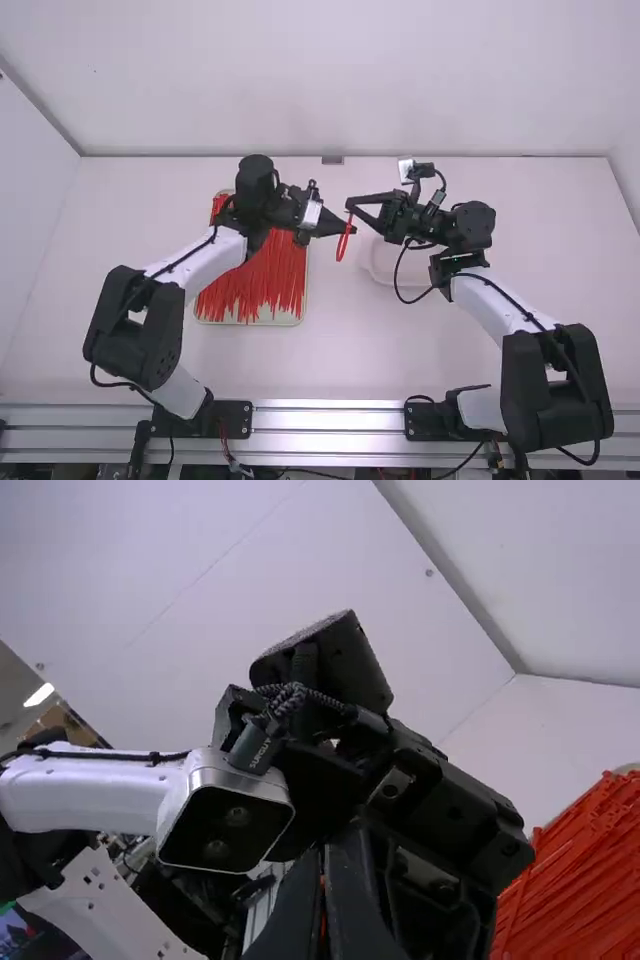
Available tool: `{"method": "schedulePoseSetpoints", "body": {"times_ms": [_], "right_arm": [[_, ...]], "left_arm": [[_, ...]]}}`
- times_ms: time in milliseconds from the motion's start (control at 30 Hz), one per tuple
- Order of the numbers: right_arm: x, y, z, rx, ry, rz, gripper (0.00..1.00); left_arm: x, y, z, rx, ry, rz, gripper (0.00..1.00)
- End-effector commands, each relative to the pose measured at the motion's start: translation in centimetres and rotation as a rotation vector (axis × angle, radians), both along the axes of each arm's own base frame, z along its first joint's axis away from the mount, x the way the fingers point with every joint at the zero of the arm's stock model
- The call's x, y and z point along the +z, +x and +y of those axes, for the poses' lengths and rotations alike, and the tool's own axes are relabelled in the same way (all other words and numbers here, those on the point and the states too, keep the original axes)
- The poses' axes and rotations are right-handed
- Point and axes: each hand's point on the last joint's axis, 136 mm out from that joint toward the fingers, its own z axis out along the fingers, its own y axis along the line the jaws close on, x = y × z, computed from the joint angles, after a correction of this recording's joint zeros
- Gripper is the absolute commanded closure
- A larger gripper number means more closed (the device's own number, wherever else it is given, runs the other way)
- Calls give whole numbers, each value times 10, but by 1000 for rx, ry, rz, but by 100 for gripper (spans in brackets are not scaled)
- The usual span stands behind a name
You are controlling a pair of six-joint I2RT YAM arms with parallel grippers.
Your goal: Fasten the cable tie
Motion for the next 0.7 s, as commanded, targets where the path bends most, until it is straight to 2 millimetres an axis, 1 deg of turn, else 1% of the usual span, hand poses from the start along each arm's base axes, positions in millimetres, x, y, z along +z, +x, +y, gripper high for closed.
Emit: {"method": "schedulePoseSetpoints", "body": {"times_ms": [0, 200, 300, 367, 467, 667], "right_arm": [[37, 5, -4, -45, 43, -105, 100], [42, 5, -4, -42, 46, -120, 100], [46, 5, -4, -42, 47, -131, 100], [49, 5, -3, -38, 48, -141, 100], [55, 4, -3, -31, 48, -160, 100], [71, 3, -4, -27, 52, -205, 100]], "left_arm": [[-19, 1, -3, 17, 24, 15, 98], [-33, -1, -1, 30, 59, 51, 98], [-41, -2, 4, 37, 76, 72, 98], [-48, -7, 4, 30, 92, 86, 98], [-60, -7, 7, 55, 133, 114, 98], [-87, -25, 11, 43, 174, 173, 98]]}}
